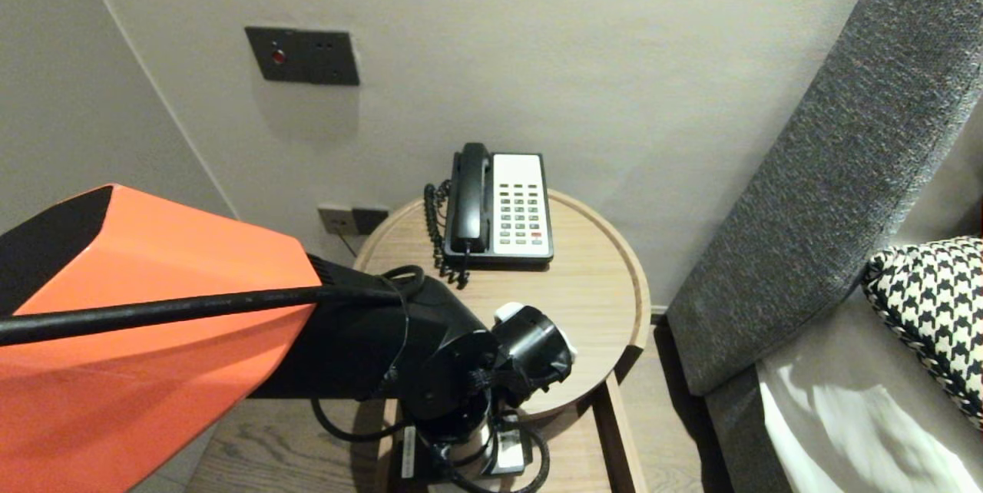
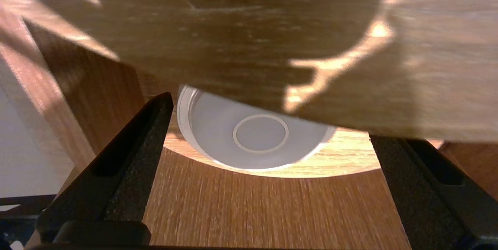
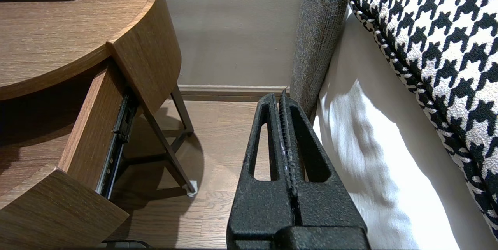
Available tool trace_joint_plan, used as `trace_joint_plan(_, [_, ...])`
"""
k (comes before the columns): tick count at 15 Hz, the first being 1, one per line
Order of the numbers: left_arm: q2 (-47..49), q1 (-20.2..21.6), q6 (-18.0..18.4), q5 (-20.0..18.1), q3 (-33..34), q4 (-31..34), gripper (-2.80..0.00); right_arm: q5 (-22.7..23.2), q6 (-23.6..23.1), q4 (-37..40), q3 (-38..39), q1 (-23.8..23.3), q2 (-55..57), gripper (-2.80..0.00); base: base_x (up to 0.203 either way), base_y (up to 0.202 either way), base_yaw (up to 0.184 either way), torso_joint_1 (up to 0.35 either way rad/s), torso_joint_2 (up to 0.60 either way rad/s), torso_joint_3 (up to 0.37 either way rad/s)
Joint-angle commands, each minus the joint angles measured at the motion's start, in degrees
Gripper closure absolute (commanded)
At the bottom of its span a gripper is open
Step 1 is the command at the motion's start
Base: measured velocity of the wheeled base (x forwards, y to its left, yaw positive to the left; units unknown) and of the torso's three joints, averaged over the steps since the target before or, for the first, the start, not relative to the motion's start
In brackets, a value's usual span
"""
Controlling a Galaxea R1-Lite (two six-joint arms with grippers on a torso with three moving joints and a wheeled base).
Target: Take the remote control out of the drawer one by one and place them on the table
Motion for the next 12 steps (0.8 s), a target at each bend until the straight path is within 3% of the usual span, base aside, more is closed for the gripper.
trace_joint_plan(1, [1.3, 0.2, -0.3, 0.0, 0.1, -0.1, -2.80, 0.0, 0.0, 0.0, 2.3, 0.0, 0.0, 0.00, 0.000, 0.000, 0.000, 0.000, 0.00, 0.000])
trace_joint_plan(12, [2.6, 0.4, 0.1, -0.3, 0.2, -1.0, -2.80, 0.0, 0.0, -0.1, 2.3, 0.0, 0.0, 0.00, 0.000, 0.000, 0.000, 0.000, 0.00, 0.000])
